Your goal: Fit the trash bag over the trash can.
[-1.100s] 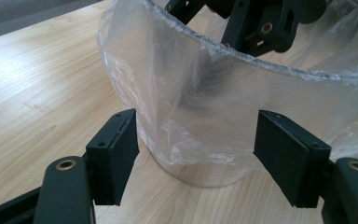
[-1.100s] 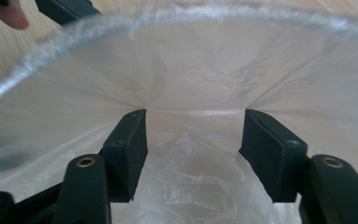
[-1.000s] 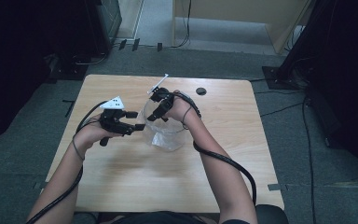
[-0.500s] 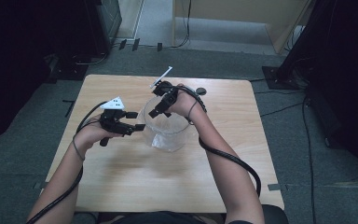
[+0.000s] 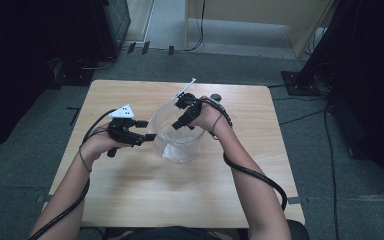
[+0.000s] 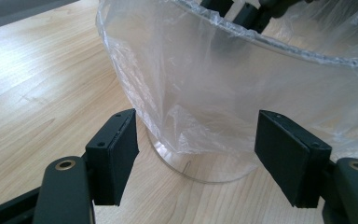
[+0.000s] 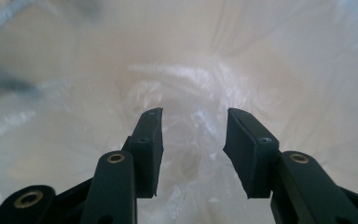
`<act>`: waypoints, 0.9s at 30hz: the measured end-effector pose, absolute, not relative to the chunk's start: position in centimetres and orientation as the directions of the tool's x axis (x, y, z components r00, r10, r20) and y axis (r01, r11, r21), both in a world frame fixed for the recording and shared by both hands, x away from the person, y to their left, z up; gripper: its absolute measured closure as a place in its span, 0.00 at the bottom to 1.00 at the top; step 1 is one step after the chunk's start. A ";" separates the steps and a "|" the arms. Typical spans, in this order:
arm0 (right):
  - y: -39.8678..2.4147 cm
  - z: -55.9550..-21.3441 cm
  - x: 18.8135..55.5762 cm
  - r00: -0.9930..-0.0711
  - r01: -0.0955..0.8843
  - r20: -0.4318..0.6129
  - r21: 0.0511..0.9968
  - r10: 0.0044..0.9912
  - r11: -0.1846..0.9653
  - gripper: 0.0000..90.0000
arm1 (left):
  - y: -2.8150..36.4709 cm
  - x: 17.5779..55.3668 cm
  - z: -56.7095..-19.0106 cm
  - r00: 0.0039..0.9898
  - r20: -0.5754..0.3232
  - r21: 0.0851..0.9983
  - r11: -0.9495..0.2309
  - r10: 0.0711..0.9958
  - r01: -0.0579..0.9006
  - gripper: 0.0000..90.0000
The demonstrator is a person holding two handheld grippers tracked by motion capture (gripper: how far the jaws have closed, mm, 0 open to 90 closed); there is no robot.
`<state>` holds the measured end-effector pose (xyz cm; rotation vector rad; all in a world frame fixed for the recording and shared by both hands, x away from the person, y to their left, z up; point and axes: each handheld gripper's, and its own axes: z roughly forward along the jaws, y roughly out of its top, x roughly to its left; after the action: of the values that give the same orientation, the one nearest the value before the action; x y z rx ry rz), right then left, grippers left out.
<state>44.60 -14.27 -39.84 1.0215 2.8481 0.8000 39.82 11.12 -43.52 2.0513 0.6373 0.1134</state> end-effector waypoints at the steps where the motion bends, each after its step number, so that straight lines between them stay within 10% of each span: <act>1: -14.4 -39.9 44.5 -0.789 0.589 0.155 0.468 0.595 0.659 0.61 | 11.1 39.8 -43.5 0.860 -0.170 0.822 -0.412 0.482 0.394 0.33; 15: -14.2 -40.8 42.7 -0.908 0.417 0.125 0.367 0.400 0.831 0.33 | 11.0 39.8 -43.6 0.861 -0.165 0.818 -0.420 0.481 0.392 0.32; 27: -15.2 -39.6 42.5 -0.882 0.437 0.107 0.547 0.458 0.714 0.30 | 10.9 39.7 -43.6 0.864 -0.153 0.819 -0.427 0.481 0.383 0.32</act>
<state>42.48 -15.22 -39.56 0.7507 2.8744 0.9033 39.68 10.95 -43.56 2.0659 0.6273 0.1273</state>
